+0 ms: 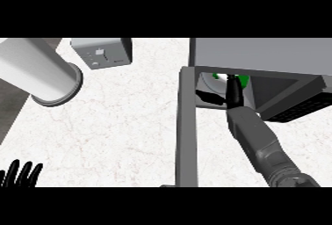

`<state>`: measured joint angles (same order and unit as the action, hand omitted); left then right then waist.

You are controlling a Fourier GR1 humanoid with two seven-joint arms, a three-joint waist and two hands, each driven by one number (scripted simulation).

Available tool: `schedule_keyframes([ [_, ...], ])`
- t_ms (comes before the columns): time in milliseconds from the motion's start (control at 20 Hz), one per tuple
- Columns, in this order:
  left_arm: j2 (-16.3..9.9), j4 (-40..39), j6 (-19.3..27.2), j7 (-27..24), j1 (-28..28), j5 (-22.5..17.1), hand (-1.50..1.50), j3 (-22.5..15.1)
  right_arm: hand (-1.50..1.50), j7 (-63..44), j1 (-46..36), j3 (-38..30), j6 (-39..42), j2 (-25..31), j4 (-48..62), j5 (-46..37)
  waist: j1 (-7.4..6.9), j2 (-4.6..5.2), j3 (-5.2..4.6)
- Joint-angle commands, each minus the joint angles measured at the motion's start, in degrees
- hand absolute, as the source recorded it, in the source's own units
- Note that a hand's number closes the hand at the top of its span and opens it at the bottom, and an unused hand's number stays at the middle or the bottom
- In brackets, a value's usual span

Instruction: Pick up the milk, place it into the microwave and close the microwave

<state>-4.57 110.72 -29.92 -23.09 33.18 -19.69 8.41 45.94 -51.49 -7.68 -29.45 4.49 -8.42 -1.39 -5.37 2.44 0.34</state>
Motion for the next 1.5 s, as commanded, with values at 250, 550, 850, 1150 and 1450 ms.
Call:
schedule_keyframes([
  [250,0.4,5.1,2.0,4.2,1.7,-1.9,-1.5,0.4,-1.5,10.0,6.4,-3.3,8.6,-1.8,0.1,3.0,2.18,-1.15,-0.09],
  [550,1.8,0.3,-0.6,-0.5,4.1,1.9,-1.5,0.8,-1.5,16.1,13.5,-3.4,15.5,-1.9,-1.9,3.5,4.04,-2.05,-0.26],
  [850,1.3,5.3,-0.8,5.1,5.2,1.7,-1.5,-1.6,-1.5,16.3,16.8,-1.4,23.1,-1.9,-3.1,2.4,4.53,-2.28,-0.27],
  [1150,2.5,-1.8,-1.1,1.8,1.1,7.9,-1.5,-2.2,-1.5,13.9,24.8,0.5,24.4,0.3,-11.9,2.5,5.71,-2.68,-0.38],
  [1450,1.9,-1.2,-2.9,4.1,-0.3,9.4,-1.5,-6.8,-1.5,13.7,35.4,1.4,25.3,1.6,-22.3,3.8,6.42,-2.85,-0.44],
])
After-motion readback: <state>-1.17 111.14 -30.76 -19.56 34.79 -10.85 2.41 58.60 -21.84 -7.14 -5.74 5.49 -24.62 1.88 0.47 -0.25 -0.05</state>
